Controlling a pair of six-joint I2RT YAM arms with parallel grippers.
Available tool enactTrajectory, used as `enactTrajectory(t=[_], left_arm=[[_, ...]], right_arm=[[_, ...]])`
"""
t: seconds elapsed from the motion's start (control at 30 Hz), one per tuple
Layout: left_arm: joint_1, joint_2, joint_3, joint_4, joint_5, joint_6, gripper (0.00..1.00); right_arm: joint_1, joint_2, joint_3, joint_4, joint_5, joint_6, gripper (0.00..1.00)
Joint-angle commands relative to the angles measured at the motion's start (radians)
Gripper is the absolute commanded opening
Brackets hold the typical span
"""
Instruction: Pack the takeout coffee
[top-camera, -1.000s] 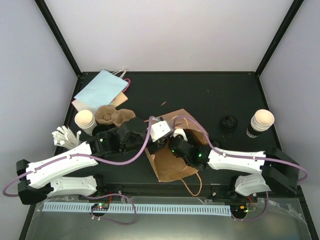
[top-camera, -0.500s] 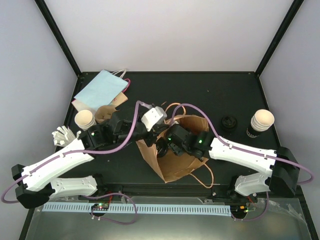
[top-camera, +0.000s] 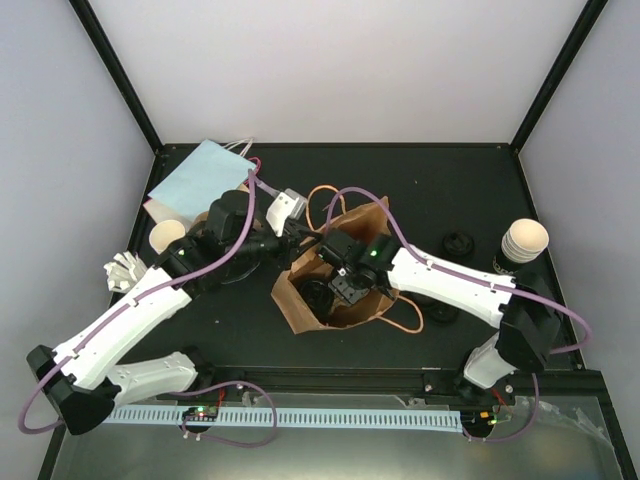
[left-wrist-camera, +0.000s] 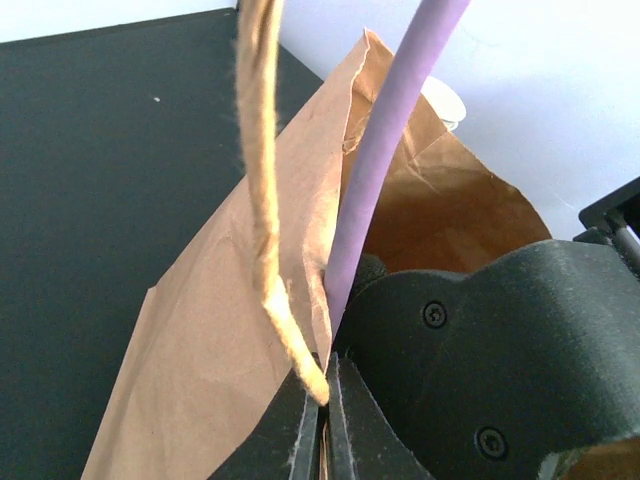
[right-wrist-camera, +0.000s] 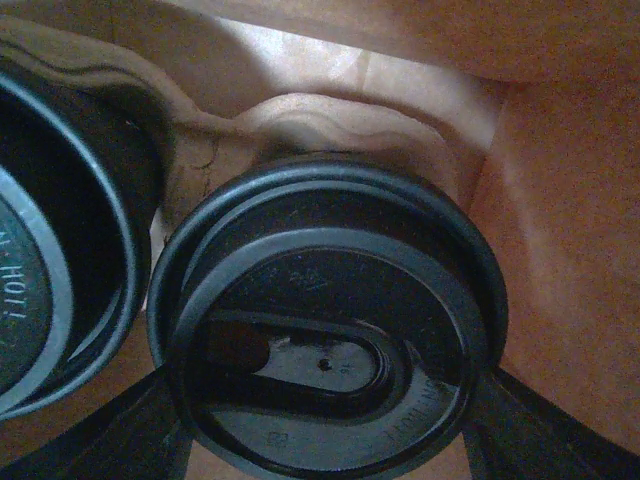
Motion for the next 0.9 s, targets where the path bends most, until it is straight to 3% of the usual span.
enactTrajectory(t=[0.0, 0.47, 0.87], left_arm=[[0.031, -0.019, -0.032, 0.003, 0.092, -0.032, 0.02], [0.056, -0.050, -0.047, -0.125, -0.062, 0.118, 0.02], [0.057, -0.058, -0.045, -0.154, -0.092, 0.165, 0.02]], right_arm=[[-0.005, 0.082, 0.020, -0.059, -0.098, -0.049, 0.40], [-0.007, 0.197, 0.104, -0.167, -0.114, -0.051, 0.40], [-0.007, 0.119, 0.004, -0.196, -0.151, -0.009, 0.40]])
